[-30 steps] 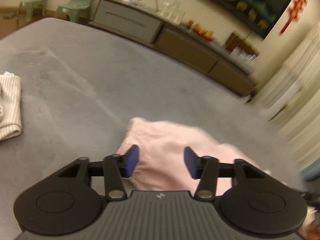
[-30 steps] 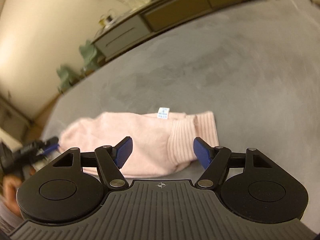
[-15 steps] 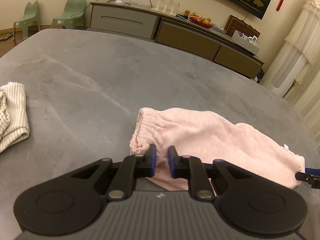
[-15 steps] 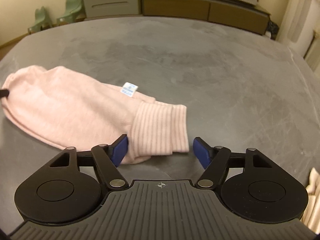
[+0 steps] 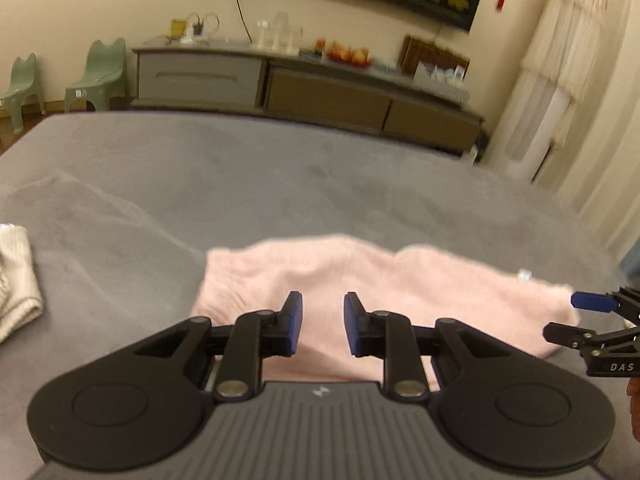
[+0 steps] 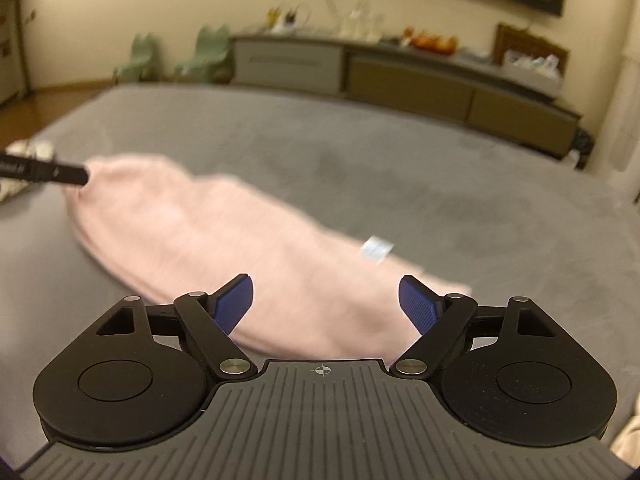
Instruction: Fold clothes
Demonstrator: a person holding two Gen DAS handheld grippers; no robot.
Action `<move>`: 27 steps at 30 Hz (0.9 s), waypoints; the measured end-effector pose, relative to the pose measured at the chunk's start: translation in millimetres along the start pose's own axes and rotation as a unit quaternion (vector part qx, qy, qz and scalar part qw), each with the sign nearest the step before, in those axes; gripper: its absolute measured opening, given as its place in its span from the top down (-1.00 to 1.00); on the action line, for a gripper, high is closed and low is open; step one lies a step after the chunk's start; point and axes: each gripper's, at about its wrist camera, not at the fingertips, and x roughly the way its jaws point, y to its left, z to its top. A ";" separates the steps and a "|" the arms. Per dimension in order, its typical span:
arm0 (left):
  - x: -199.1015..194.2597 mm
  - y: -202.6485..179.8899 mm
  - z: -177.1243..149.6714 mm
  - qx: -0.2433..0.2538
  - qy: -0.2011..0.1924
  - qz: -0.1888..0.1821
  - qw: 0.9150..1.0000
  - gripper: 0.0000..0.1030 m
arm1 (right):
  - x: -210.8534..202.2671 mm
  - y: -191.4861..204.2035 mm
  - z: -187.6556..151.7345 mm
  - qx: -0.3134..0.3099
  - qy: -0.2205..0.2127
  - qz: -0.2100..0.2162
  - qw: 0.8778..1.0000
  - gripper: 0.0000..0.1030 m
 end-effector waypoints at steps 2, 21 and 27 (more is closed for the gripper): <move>17.1 4.9 -4.6 0.004 0.023 0.025 0.999 0.56 | 16.0 0.7 -3.9 0.001 0.027 -0.002 1.000 -0.56; -15.6 28.3 10.3 -0.049 -0.001 0.005 0.999 0.34 | -2.9 -102.2 -26.7 0.293 0.044 -0.006 0.955 -0.59; -14.9 5.6 9.2 -0.011 -0.003 0.000 1.000 0.34 | 10.5 -72.9 -17.1 0.207 0.054 -0.024 0.976 0.49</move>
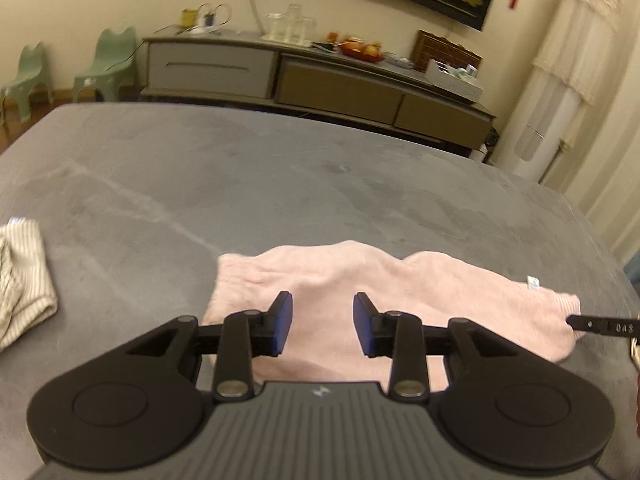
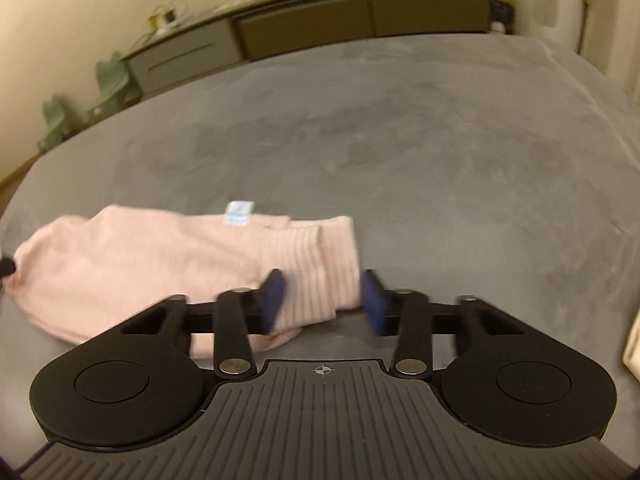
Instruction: Fold clothes
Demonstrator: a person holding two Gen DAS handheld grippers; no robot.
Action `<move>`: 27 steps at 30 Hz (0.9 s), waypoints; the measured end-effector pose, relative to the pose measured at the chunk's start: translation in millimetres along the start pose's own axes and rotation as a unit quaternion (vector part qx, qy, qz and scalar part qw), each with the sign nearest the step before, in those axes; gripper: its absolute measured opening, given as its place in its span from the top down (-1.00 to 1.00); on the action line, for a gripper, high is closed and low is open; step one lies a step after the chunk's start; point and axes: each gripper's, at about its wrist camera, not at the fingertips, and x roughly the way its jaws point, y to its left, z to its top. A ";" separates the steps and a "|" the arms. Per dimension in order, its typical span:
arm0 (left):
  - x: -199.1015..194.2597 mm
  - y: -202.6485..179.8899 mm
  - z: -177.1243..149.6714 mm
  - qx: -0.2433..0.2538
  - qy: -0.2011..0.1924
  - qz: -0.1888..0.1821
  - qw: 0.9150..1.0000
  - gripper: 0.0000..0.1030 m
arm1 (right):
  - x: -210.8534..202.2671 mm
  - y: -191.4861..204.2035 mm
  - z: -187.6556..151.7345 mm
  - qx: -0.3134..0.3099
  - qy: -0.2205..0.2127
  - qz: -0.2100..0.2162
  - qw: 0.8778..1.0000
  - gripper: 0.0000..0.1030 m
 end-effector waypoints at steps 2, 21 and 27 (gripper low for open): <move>-1.8 -2.7 0.2 0.004 -0.003 -0.003 1.000 0.34 | -6.6 4.5 1.2 -0.011 -0.009 0.000 1.000 0.76; -14.6 10.3 5.8 -0.009 -0.012 -0.004 1.000 0.29 | -6.8 10.3 -3.1 0.036 -0.039 -0.041 0.998 -0.41; -18.6 1.8 5.8 0.008 -0.018 -0.009 1.000 0.27 | -1.9 38.1 -10.0 -0.020 -0.054 -0.049 0.997 0.66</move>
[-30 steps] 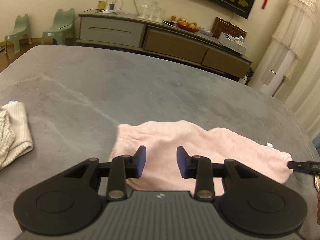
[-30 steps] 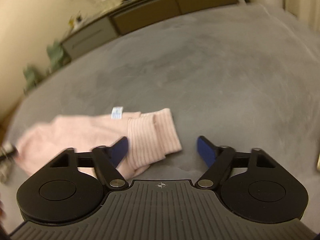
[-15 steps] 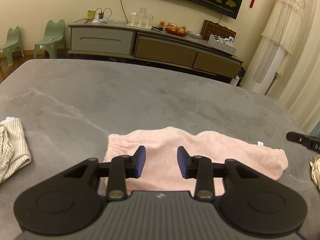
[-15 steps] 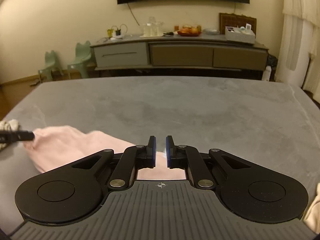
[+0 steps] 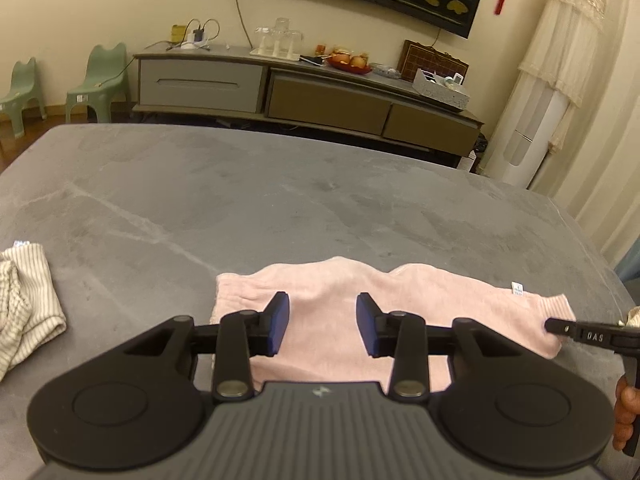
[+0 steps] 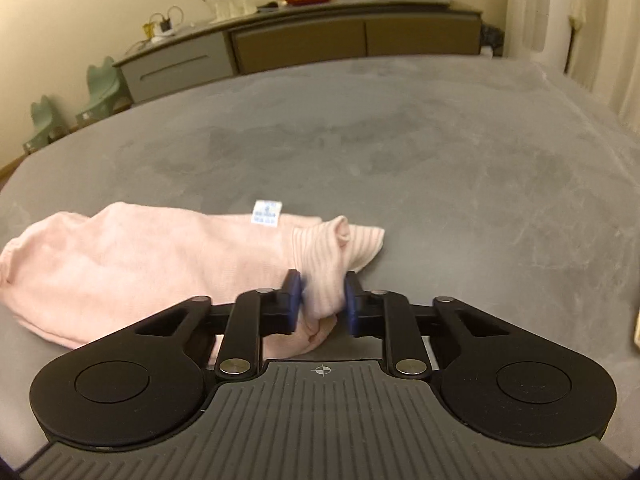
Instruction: Fold clothes
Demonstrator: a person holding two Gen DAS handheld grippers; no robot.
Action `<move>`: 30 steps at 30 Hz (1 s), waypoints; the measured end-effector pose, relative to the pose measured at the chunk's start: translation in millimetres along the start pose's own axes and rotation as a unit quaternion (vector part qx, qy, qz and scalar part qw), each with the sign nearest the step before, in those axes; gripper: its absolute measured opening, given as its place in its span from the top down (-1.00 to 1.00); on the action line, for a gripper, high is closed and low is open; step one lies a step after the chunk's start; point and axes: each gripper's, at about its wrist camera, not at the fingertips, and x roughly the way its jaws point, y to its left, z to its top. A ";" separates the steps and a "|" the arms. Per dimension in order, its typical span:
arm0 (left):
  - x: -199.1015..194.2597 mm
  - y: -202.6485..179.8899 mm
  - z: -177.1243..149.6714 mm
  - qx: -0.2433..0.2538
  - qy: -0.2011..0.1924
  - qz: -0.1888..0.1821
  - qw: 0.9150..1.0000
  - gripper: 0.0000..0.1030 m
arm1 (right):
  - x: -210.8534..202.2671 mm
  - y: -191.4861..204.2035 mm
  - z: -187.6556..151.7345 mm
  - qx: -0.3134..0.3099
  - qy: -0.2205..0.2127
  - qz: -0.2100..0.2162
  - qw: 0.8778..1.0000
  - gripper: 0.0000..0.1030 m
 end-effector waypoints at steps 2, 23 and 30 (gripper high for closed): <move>-2.7 3.6 0.3 -0.005 -0.003 0.002 1.000 0.27 | -4.9 10.4 1.3 -0.015 -0.017 -0.004 1.000 0.67; 1.4 45.5 2.9 -0.100 0.005 0.052 0.994 0.25 | 17.0 121.9 -22.8 -0.152 -0.026 0.120 0.981 -0.28; -7.9 92.2 3.4 -0.227 0.008 0.003 0.974 0.15 | -42.0 184.6 -19.7 -0.237 -0.098 0.160 0.953 -0.77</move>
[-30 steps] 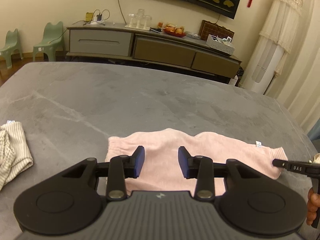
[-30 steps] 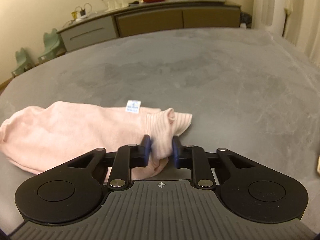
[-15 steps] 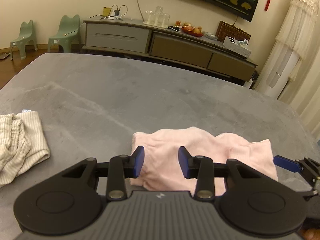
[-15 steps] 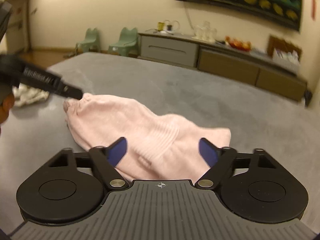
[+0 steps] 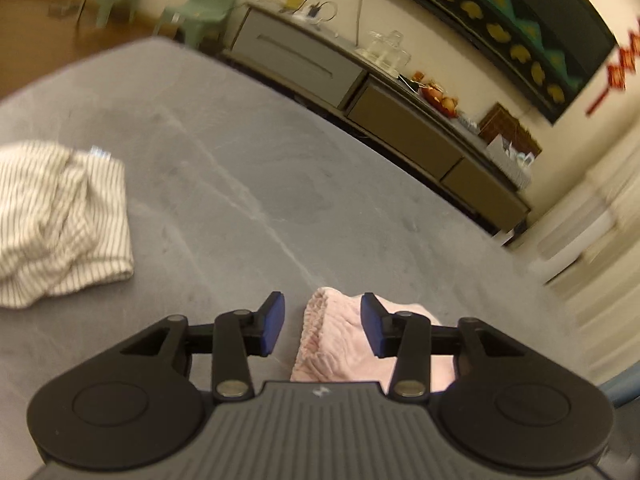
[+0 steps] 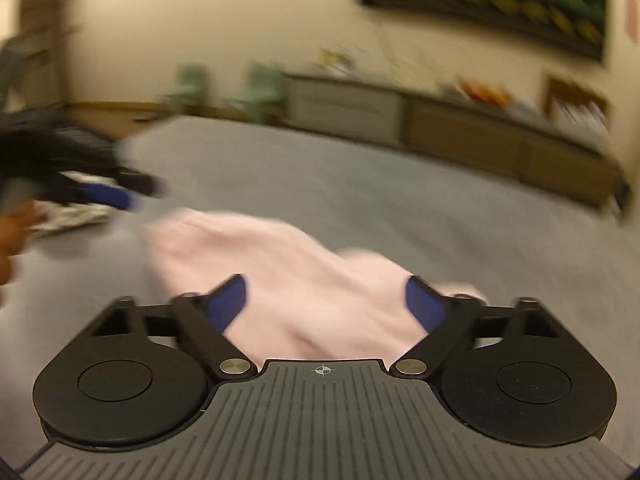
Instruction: Fold clothes
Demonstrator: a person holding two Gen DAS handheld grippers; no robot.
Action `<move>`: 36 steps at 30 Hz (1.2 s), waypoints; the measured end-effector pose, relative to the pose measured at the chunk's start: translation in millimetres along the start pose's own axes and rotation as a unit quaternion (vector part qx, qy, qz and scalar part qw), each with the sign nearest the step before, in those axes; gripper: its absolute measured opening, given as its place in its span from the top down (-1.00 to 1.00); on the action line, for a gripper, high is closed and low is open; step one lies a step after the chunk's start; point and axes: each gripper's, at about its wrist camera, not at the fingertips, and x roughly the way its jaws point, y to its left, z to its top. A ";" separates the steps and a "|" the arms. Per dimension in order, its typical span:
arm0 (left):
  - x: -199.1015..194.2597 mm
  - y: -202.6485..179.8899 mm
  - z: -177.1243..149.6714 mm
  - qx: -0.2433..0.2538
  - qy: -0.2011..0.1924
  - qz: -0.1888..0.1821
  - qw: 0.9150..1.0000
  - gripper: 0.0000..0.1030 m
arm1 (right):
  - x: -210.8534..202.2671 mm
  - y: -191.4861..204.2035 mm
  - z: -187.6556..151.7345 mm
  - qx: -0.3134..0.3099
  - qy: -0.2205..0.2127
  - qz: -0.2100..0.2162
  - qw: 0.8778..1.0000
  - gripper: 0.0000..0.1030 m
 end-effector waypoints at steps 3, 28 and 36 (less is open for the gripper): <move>5.6 9.1 -1.2 -0.015 0.019 -0.008 1.000 0.10 | 18.1 55.8 6.9 -0.072 -0.002 0.038 0.997 -0.77; 69.7 -15.4 -31.5 0.029 0.042 -0.050 0.997 0.92 | 46.8 -39.7 16.0 0.110 0.032 0.049 0.992 0.19; 44.4 -36.3 -36.0 0.094 -0.022 -0.033 0.995 0.93 | 106.5 -50.3 27.9 0.080 0.136 0.011 0.987 0.18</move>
